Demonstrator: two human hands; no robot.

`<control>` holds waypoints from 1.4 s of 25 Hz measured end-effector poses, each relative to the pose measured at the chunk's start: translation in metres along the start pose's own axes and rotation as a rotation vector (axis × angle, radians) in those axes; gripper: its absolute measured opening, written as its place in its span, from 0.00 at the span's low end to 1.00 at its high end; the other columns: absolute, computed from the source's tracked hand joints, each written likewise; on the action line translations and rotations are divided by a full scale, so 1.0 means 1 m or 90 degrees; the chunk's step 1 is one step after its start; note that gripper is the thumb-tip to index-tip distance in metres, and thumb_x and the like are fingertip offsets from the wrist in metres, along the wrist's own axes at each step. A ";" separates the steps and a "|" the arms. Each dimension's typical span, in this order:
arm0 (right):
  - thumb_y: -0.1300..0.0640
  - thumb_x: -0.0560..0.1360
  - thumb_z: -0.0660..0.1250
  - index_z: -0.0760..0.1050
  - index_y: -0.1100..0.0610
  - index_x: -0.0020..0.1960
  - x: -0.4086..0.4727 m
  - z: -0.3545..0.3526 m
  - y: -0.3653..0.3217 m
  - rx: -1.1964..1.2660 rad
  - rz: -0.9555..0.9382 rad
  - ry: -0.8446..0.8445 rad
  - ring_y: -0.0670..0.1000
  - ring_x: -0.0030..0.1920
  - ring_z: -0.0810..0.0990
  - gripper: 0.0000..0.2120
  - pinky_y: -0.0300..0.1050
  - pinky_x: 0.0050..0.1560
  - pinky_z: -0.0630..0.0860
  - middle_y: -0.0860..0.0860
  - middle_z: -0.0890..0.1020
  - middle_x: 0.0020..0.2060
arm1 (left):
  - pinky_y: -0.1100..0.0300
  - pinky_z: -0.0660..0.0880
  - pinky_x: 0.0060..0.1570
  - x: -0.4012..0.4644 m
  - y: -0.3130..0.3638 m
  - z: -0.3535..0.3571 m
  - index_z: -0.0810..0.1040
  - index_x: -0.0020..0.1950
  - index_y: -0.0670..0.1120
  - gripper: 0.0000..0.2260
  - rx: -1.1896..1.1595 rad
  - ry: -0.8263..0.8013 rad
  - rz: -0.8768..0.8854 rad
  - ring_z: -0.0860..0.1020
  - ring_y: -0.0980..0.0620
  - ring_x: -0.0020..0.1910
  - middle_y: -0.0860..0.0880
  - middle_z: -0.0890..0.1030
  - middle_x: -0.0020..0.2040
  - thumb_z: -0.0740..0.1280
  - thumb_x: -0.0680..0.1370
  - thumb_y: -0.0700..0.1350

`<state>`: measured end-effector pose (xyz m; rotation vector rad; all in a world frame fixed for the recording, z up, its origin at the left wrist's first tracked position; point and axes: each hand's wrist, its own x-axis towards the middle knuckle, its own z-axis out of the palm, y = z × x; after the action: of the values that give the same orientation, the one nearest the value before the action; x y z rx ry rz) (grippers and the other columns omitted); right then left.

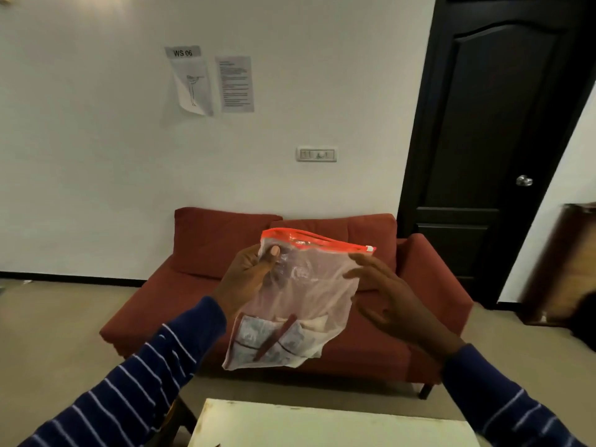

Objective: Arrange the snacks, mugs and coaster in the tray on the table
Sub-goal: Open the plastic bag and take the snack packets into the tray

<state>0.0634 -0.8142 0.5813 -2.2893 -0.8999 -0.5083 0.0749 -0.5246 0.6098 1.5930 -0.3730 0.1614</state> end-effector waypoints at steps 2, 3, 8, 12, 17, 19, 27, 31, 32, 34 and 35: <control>0.46 0.79 0.63 0.70 0.45 0.70 0.025 -0.008 -0.014 -0.013 -0.017 0.071 0.39 0.75 0.62 0.19 0.41 0.73 0.64 0.39 0.65 0.74 | 0.56 0.80 0.42 0.001 0.000 0.004 0.83 0.53 0.41 0.14 0.038 -0.032 0.018 0.82 0.49 0.41 0.40 0.85 0.46 0.64 0.79 0.50; 0.44 0.80 0.60 0.70 0.46 0.71 0.039 -0.012 -0.022 -0.024 -0.022 0.084 0.40 0.74 0.65 0.20 0.43 0.73 0.65 0.41 0.68 0.73 | 0.54 0.80 0.43 0.002 0.000 0.005 0.84 0.52 0.43 0.13 0.055 -0.039 0.025 0.82 0.49 0.42 0.42 0.85 0.46 0.65 0.79 0.49; 0.44 0.82 0.58 0.75 0.51 0.69 0.098 -0.015 -0.059 0.001 0.001 -0.018 0.48 0.61 0.80 0.20 0.52 0.63 0.77 0.48 0.81 0.63 | 0.52 0.78 0.41 -0.002 0.007 0.005 0.86 0.46 0.47 0.10 0.063 -0.028 0.041 0.82 0.50 0.38 0.45 0.85 0.41 0.66 0.77 0.49; 0.27 0.71 0.59 0.71 0.46 0.72 0.104 -0.021 -0.060 -0.017 0.013 -0.105 0.46 0.62 0.78 0.36 0.48 0.62 0.76 0.46 0.79 0.66 | 0.57 0.76 0.31 -0.006 0.018 0.001 0.83 0.43 0.42 0.18 0.053 0.080 0.028 0.78 0.47 0.32 0.41 0.83 0.37 0.64 0.78 0.55; 0.17 0.65 0.42 0.77 0.44 0.56 0.111 -0.018 -0.069 -0.184 0.112 -0.060 0.45 0.43 0.74 0.42 0.44 0.44 0.72 0.45 0.76 0.44 | 0.62 0.61 0.24 -0.022 0.019 0.015 0.68 0.27 0.49 0.21 0.093 0.205 0.077 0.64 0.56 0.23 0.55 0.66 0.24 0.64 0.81 0.49; 0.17 0.66 0.41 0.73 0.55 0.43 0.128 -0.010 -0.076 -0.013 0.301 0.028 0.48 0.29 0.81 0.44 0.43 0.30 0.75 0.51 0.79 0.34 | 0.66 0.55 0.23 -0.029 0.017 0.030 0.61 0.25 0.52 0.25 0.159 0.258 0.107 0.59 0.59 0.22 0.57 0.62 0.21 0.65 0.82 0.46; 0.61 0.76 0.69 0.80 0.65 0.49 0.157 0.013 -0.039 0.020 0.544 -0.187 0.62 0.57 0.81 0.06 0.46 0.45 0.78 0.60 0.79 0.47 | 0.59 0.66 0.26 -0.069 -0.001 0.098 0.76 0.32 0.47 0.15 0.205 0.315 0.179 0.69 0.62 0.26 0.54 0.73 0.25 0.65 0.80 0.40; 0.65 0.74 0.69 0.81 0.64 0.60 0.166 0.021 -0.046 -0.020 0.424 -0.178 0.51 0.42 0.81 0.14 0.42 0.43 0.78 0.60 0.84 0.55 | 0.73 0.73 0.35 -0.087 -0.004 0.096 0.78 0.67 0.47 0.22 0.163 0.037 0.205 0.78 0.68 0.33 0.69 0.81 0.40 0.72 0.76 0.54; 0.64 0.75 0.70 0.82 0.63 0.58 0.168 0.017 -0.050 -0.034 0.366 -0.199 0.48 0.39 0.80 0.12 0.39 0.39 0.77 0.59 0.85 0.53 | 0.75 0.73 0.35 -0.087 -0.004 0.083 0.78 0.67 0.47 0.26 0.179 0.022 0.230 0.78 0.69 0.33 0.67 0.82 0.39 0.71 0.74 0.60; 0.61 0.76 0.70 0.84 0.60 0.54 0.169 0.005 -0.057 0.021 0.284 -0.223 0.46 0.37 0.80 0.09 0.39 0.40 0.78 0.58 0.86 0.47 | 0.70 0.76 0.37 -0.068 0.002 0.050 0.82 0.59 0.48 0.22 0.200 0.117 0.268 0.81 0.67 0.37 0.60 0.84 0.41 0.69 0.74 0.63; 0.59 0.77 0.70 0.85 0.58 0.53 0.169 -0.001 -0.063 0.050 0.250 -0.230 0.47 0.38 0.80 0.07 0.42 0.42 0.79 0.58 0.87 0.45 | 0.65 0.78 0.38 -0.051 0.007 0.035 0.82 0.56 0.48 0.20 0.208 0.200 0.256 0.82 0.64 0.41 0.57 0.84 0.44 0.67 0.75 0.62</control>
<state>0.1358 -0.6990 0.6997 -2.4410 -0.5901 0.1118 0.0211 -0.5519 0.5974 1.7611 -0.4322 0.8067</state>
